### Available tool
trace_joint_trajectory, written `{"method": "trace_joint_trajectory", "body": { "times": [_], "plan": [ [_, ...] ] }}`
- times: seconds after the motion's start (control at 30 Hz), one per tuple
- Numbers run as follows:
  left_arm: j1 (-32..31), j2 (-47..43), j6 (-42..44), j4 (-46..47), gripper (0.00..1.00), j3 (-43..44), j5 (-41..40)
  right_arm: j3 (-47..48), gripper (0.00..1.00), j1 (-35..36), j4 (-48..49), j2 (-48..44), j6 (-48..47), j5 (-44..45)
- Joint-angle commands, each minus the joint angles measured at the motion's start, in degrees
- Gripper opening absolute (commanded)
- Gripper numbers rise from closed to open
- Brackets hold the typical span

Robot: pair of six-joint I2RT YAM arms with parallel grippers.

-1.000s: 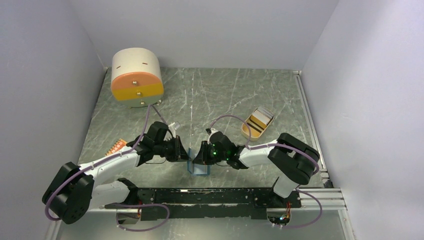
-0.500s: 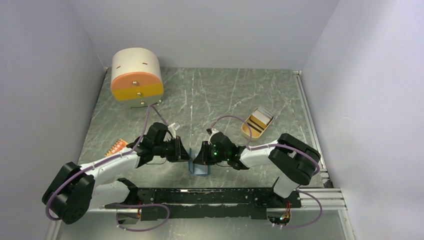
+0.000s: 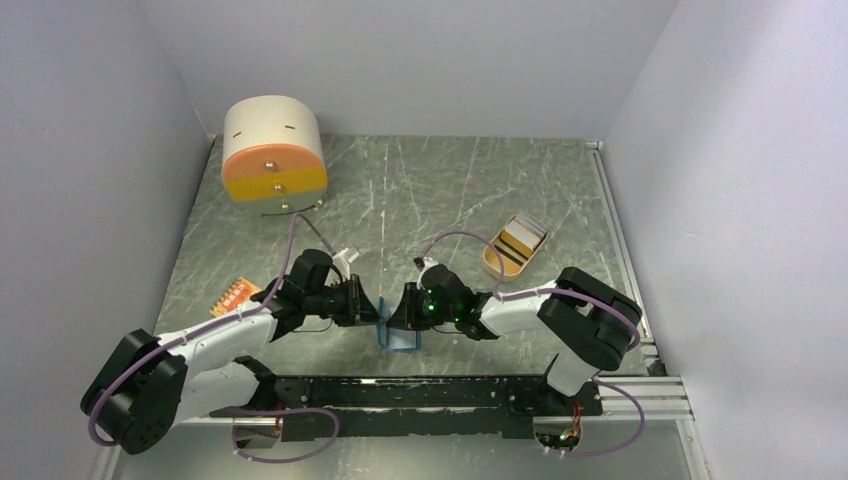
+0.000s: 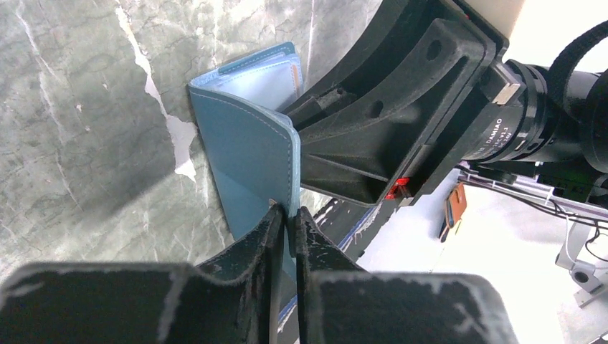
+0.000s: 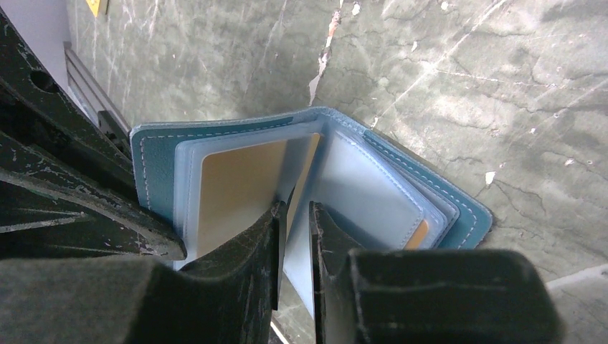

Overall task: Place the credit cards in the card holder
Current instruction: Insert the credit card into the card holder.

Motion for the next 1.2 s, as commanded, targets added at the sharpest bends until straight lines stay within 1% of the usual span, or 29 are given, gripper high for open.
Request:
{"method": "trace_joint_trajectory", "body": {
  "times": [0.0, 0.13, 0.27, 0.43, 0.63, 0.67, 0.83, 1.17],
  "plan": [
    [0.1, -1.1, -1.1, 3.5, 0.13, -1.2, 2.4, -0.9, 0.23, -0.5, -4.0, 0.1, -1.4, 2.0],
    [0.1, -0.5, -0.5, 3.2, 0.12, -1.3, 2.1, -1.4, 0.23, -0.6, -3.9, -0.4, -1.4, 2.3],
    [0.1, 0.0, -1.2, 5.6, 0.11, -1.8, 3.6, -2.0, 0.24, -0.7, -3.2, -0.5, -1.1, 2.2],
    [0.1, 0.2, -3.0, 10.5, 0.16, -3.5, 5.9, -1.9, 0.24, -1.0, -2.5, 0.2, -1.2, 1.5],
    [0.1, -1.3, -2.4, 10.4, 0.20, -3.6, 5.2, -2.1, 0.24, -1.2, -2.5, -0.2, -1.5, 1.5],
    [0.1, -1.8, -2.5, 10.6, 0.19, -3.8, 5.0, -2.1, 0.24, -1.2, -2.5, -0.3, -1.4, 1.6],
    [0.1, -2.7, -2.2, 9.7, 0.09, -4.1, 3.5, -2.1, 0.24, -1.2, -2.5, -0.4, -1.4, 1.4],
    [0.1, -0.5, -0.6, 4.8, 0.09, -2.8, 0.0, -2.0, 0.24, -1.2, -2.9, -1.0, -1.3, 1.8]
  ]
}}
